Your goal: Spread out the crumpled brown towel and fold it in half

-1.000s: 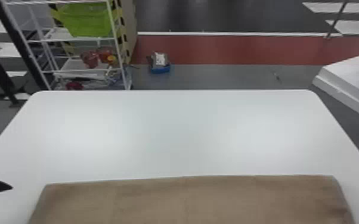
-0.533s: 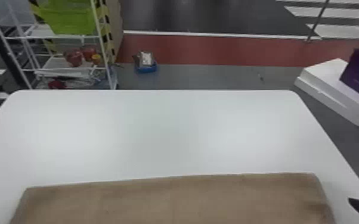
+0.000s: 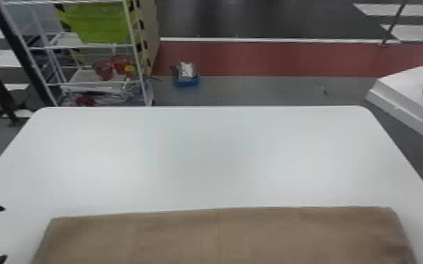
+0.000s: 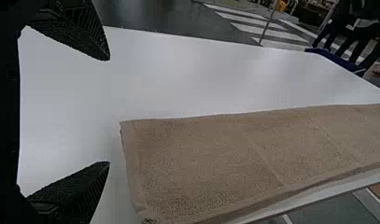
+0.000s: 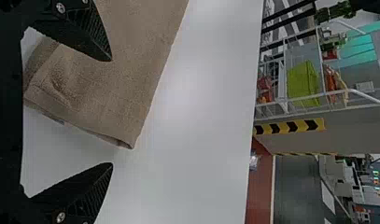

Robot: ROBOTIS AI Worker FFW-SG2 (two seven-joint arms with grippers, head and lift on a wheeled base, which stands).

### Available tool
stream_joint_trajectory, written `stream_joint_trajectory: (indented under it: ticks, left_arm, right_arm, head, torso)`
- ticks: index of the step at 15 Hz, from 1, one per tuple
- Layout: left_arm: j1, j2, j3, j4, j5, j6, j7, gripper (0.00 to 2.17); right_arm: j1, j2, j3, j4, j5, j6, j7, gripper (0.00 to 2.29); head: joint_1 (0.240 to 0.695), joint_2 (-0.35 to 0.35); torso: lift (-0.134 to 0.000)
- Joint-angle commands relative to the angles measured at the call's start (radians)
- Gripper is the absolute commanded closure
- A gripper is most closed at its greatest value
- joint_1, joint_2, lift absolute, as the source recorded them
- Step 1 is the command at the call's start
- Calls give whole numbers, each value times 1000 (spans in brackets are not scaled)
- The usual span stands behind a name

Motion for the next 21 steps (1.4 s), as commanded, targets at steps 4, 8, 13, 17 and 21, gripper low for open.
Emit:
stream_joint_trajectory:
  ticks: [4, 8, 13, 17, 21]
  left_arm:
    - [-33, -15, 2, 2, 98, 191, -3, 97]
    - [-83, -76, -1, 2, 149, 295, 16, 97]
    - [-103, -113, -6, 11, 178, 381, 17, 97]
    - [-103, -113, -4, 36, 187, 387, 13, 97]
    - [-102, -113, -4, 39, 183, 378, 5, 97]
  right_arm:
    - [-14, 69, -17, -51, -38, 49, 5, 87]
    - [-38, 158, 15, -130, -29, 132, 5, 87]
    - [-40, 206, 37, -158, -12, 147, 5, 87]
    - [-31, 210, 41, -153, -10, 120, 5, 87]
    - [-34, 204, 40, -149, 10, 105, 5, 87]
  head:
    - [695, 32]
    - [695, 88]
    - [695, 136]
    - [695, 151]
    - [695, 153]
  torso:
    - [-134]
    - [-134]
    - [-134]
    - [-134]
    - [-134]
